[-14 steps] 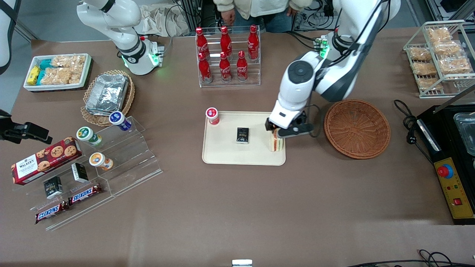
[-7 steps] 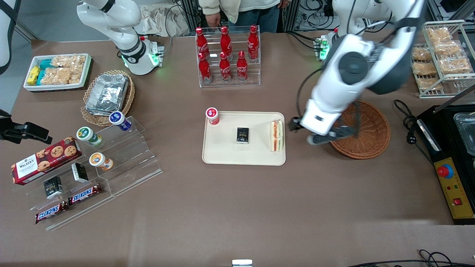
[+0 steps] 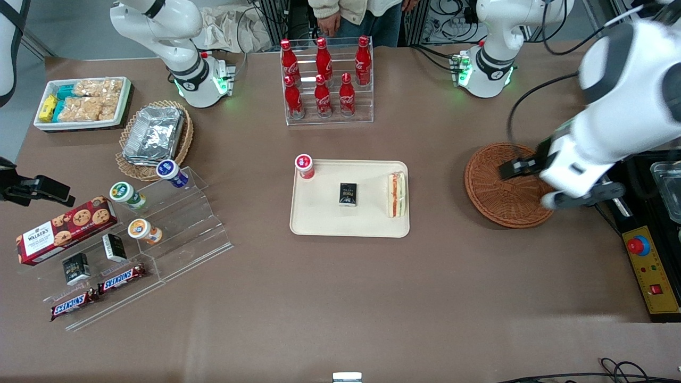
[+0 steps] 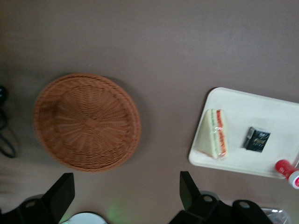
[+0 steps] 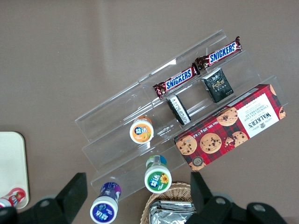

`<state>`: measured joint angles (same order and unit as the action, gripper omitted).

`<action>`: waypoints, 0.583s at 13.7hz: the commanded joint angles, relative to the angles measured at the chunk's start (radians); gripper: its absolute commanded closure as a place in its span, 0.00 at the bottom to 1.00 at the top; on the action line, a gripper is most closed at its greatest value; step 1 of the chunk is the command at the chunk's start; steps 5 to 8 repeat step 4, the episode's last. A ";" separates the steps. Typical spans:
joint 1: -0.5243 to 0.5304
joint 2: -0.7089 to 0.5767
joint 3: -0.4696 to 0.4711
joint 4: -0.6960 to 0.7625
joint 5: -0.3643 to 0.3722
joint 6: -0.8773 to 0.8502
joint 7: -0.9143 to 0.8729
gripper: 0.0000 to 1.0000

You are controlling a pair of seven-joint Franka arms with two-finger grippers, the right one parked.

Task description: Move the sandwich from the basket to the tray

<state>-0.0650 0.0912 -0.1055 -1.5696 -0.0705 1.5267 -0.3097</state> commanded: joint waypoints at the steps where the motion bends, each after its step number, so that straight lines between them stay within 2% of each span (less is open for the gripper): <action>1: -0.016 -0.123 0.043 -0.095 -0.005 -0.007 0.098 0.00; 8: -0.015 -0.125 0.044 -0.069 -0.005 -0.014 0.118 0.00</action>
